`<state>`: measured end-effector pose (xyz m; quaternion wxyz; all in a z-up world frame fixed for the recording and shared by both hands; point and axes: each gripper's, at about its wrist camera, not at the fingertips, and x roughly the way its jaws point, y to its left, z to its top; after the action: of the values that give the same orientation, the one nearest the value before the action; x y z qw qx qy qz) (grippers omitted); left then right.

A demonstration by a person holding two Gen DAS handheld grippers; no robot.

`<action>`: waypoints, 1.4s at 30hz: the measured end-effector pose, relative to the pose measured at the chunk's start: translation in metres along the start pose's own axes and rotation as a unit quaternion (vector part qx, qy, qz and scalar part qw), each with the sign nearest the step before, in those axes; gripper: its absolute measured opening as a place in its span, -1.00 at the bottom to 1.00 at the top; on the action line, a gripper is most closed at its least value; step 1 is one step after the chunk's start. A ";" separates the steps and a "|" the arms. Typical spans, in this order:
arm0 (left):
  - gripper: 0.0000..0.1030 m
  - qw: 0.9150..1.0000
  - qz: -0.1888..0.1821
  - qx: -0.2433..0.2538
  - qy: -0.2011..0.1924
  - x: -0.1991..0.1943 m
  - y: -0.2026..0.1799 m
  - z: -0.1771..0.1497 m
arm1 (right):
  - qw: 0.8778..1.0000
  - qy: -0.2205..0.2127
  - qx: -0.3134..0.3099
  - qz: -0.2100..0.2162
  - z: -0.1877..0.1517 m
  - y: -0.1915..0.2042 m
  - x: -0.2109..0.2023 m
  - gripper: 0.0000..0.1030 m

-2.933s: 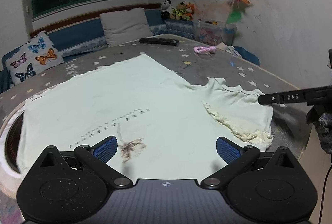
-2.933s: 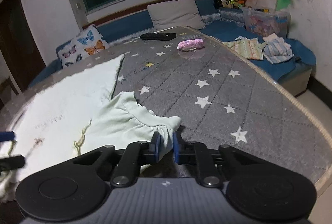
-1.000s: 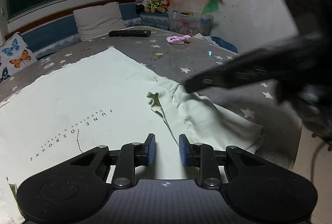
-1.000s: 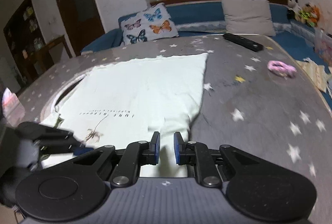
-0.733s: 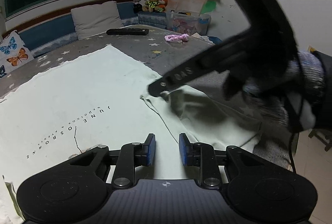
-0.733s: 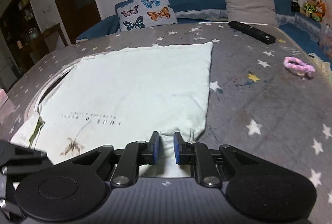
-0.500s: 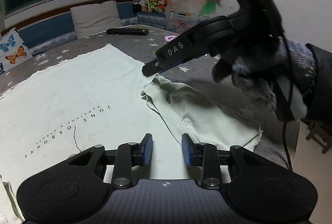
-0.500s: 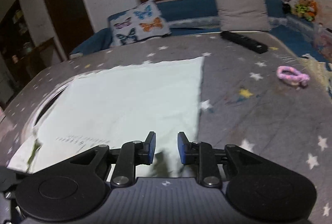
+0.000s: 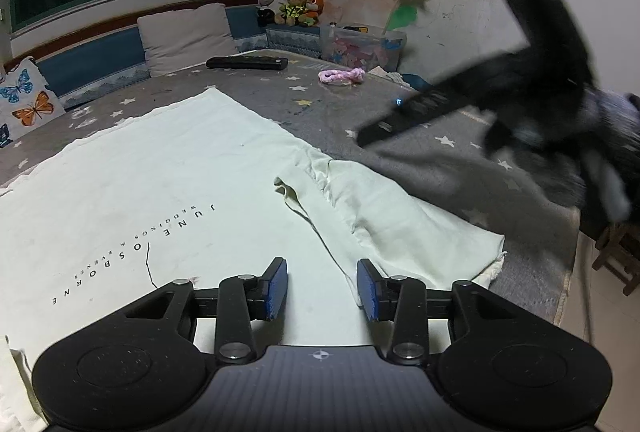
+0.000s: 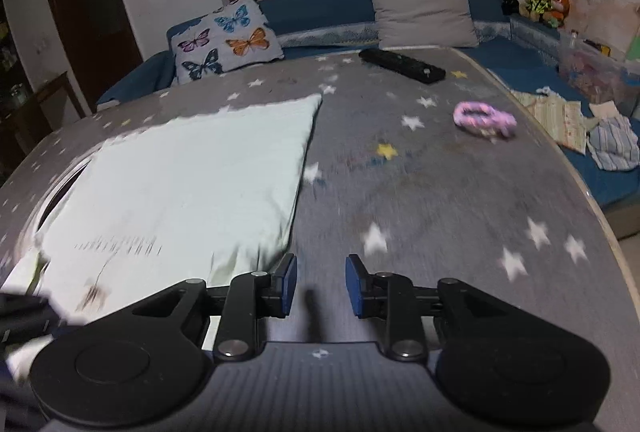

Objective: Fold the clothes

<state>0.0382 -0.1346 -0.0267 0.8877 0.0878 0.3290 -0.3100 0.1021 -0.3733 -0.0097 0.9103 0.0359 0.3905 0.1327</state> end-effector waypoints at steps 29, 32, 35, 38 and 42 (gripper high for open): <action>-0.15 0.998 0.054 0.000 -0.018 -0.051 0.014 -0.022 | 0.998 -0.017 -0.044 0.041 -0.046 0.044 -0.051 -0.61; -0.08 0.996 0.083 -0.013 -0.021 -0.071 0.031 -0.032 | 0.996 -0.011 -0.065 0.052 -0.044 0.055 -0.037 -0.56; -0.06 0.993 0.114 -0.027 -0.015 -0.090 0.047 -0.045 | 0.994 0.009 -0.095 0.046 -0.053 0.063 -0.029 -0.37; -0.03 0.989 0.140 -0.037 -0.003 -0.107 0.060 -0.059 | 0.991 0.012 -0.132 0.033 -0.062 0.071 -0.034 -0.29; 0.05 0.986 0.162 -0.038 0.010 -0.130 0.069 -0.079 | 0.987 0.011 -0.156 0.036 -0.072 0.078 -0.049 -0.25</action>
<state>-0.0385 0.0123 -0.0076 0.9256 0.1090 0.3308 -0.1481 0.0010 -0.3139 -0.0115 0.8949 -0.0941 0.3736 0.2252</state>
